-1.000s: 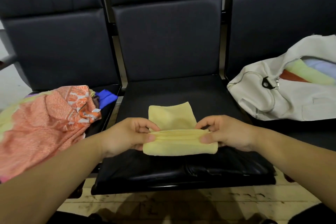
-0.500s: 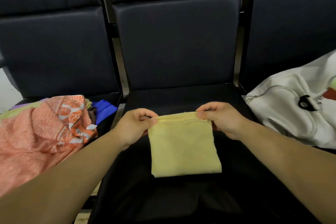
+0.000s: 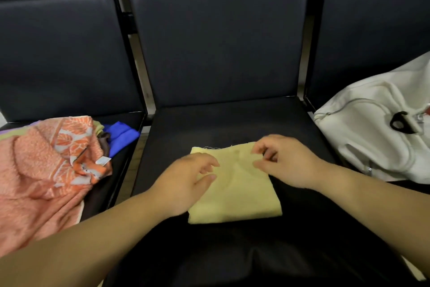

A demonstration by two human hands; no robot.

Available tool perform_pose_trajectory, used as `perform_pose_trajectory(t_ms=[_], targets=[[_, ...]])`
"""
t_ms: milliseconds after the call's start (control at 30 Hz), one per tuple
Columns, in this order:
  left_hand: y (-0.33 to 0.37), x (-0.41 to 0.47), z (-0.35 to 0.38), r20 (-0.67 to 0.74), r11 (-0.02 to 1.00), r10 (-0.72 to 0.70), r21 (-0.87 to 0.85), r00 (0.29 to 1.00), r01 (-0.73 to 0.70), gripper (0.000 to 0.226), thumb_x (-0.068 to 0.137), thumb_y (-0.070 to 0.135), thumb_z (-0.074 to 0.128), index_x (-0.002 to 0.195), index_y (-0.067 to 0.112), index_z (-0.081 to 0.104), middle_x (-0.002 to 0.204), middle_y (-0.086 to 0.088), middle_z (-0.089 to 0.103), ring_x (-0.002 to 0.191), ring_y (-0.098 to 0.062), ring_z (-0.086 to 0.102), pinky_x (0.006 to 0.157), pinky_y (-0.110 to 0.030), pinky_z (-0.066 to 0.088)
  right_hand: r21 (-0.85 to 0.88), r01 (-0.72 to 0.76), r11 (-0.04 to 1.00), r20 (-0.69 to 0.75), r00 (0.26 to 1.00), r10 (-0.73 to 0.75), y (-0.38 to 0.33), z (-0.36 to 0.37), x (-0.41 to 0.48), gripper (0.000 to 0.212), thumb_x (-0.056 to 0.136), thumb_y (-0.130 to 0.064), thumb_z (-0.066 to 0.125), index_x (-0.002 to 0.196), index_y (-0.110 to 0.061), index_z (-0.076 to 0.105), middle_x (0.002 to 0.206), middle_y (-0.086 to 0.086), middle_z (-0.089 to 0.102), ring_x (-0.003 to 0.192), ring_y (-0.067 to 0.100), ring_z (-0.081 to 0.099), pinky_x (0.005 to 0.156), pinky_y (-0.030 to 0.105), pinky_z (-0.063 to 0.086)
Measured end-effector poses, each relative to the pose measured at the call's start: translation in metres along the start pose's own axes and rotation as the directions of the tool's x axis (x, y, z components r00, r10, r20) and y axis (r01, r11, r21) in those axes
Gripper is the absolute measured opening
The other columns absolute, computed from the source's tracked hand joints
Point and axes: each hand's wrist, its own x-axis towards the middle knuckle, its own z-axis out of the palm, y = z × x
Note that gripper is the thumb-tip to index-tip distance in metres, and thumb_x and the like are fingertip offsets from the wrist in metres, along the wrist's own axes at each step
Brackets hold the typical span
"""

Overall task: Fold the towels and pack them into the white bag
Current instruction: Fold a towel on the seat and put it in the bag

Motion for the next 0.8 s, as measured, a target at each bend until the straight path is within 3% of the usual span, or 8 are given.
perform_pose_trajectory(t_ms=[100, 167, 233, 333, 500, 667, 733, 800], targets=[[-0.004, -0.018, 0.014, 0.200, 0.993, 0.038, 0.100, 0.979, -0.059, 0.037, 0.099, 0.041, 0.058, 0.136, 0.039, 0.054, 0.128, 0.021, 0.058, 0.115, 0.005, 0.052, 0.101, -0.020, 0.044, -0.088, 0.114, 0.990, 0.252, 0.964, -0.089, -0.006, 0.014, -0.032, 0.028, 0.082, -0.042, 0.079, 0.108, -0.039, 0.069, 0.098, -0.024, 0.064, 0.095, -0.002, 0.061, 0.085, 0.018, 0.051], [-0.011, -0.030, 0.020, 0.279, 0.985, 0.008, 0.164, 0.960, -0.056, 0.051, 0.099, 0.047, 0.057, 0.147, 0.038, 0.044, 0.145, 0.018, 0.050, 0.134, 0.000, 0.041, 0.115, -0.024, 0.034, -0.211, 0.191, 0.959, 0.360, 0.927, -0.105, 0.001, 0.029, -0.047, 0.043, 0.085, -0.050, 0.074, 0.125, -0.039, 0.064, 0.112, -0.026, 0.063, 0.106, -0.004, 0.056, 0.095, 0.017, 0.045], [-0.012, -0.040, 0.023, 0.290, 0.979, -0.013, 0.198, 0.957, -0.047, 0.058, 0.098, 0.050, 0.056, 0.152, 0.038, 0.038, 0.152, 0.017, 0.042, 0.142, -0.002, 0.033, 0.119, -0.024, 0.027, -0.271, 0.195, 0.943, 0.331, 0.939, -0.099, 0.009, 0.042, -0.057, 0.046, 0.090, -0.050, 0.069, 0.134, -0.039, 0.059, 0.129, -0.024, 0.061, 0.119, -0.002, 0.051, 0.104, 0.021, 0.040], [-0.004, -0.054, 0.023, 0.288, 0.984, -0.024, 0.174, 0.957, -0.028, 0.061, 0.096, 0.050, 0.060, 0.151, 0.041, 0.037, 0.152, 0.021, 0.040, 0.141, -0.001, 0.033, 0.119, -0.025, 0.028, -0.286, 0.159, 0.945, 0.213, 0.972, -0.099, 0.012, 0.048, -0.068, 0.033, 0.094, -0.039, 0.065, 0.127, -0.041, 0.063, 0.120, -0.021, 0.067, 0.111, 0.004, 0.059, 0.097, 0.028, 0.048], [0.008, -0.074, 0.020, 0.319, 0.999, -0.010, 0.041, 0.948, -0.004, 0.061, 0.091, 0.039, 0.070, 0.145, 0.045, 0.042, 0.134, 0.033, 0.049, 0.120, 0.008, 0.049, 0.101, -0.012, 0.039, 0.136, -0.145, 0.980, 0.334, 0.938, 0.092, -0.002, 0.019, -0.077, 0.025, 0.086, -0.029, 0.080, 0.102, -0.046, 0.072, 0.095, -0.010, 0.076, 0.086, -0.001, 0.068, 0.082, 0.015, 0.049], [0.015, -0.081, 0.022, 0.133, 0.984, -0.075, -0.149, 0.988, 0.094, 0.046, 0.094, 0.026, 0.070, 0.129, 0.049, 0.052, 0.113, 0.022, 0.065, 0.102, 0.008, 0.059, 0.083, -0.012, 0.048, 0.339, -0.336, 0.879, 0.421, 0.889, 0.178, -0.005, 0.004, -0.079, 0.019, 0.088, -0.019, 0.078, 0.102, -0.032, 0.077, 0.068, -0.017, 0.067, 0.066, -0.007, 0.059, 0.065, 0.014, 0.041], [0.016, -0.076, 0.018, 0.091, 0.960, -0.132, -0.235, 0.987, 0.150, 0.041, 0.094, 0.024, 0.069, 0.125, 0.048, 0.054, 0.103, 0.015, 0.066, 0.094, 0.003, 0.062, 0.077, -0.013, 0.047, 0.371, -0.335, 0.866, 0.401, 0.899, 0.177, -0.006, 0.001, -0.078, 0.017, 0.089, -0.023, 0.076, 0.101, -0.035, 0.078, 0.075, -0.017, 0.067, 0.076, 0.000, 0.059, 0.075, 0.019, 0.043], [0.014, -0.070, 0.016, 0.082, 0.925, -0.181, -0.325, 0.980, 0.198, 0.040, 0.094, 0.022, 0.068, 0.120, 0.050, 0.055, 0.104, 0.010, 0.067, 0.096, -0.005, 0.065, 0.083, -0.022, 0.052, 0.389, -0.332, 0.860, 0.414, 0.896, 0.159, -0.008, -0.002, -0.077, 0.023, 0.088, -0.025, 0.078, 0.107, -0.038, 0.075, 0.093, -0.012, 0.072, 0.093, 0.005, 0.065, 0.090, 0.022, 0.046]])
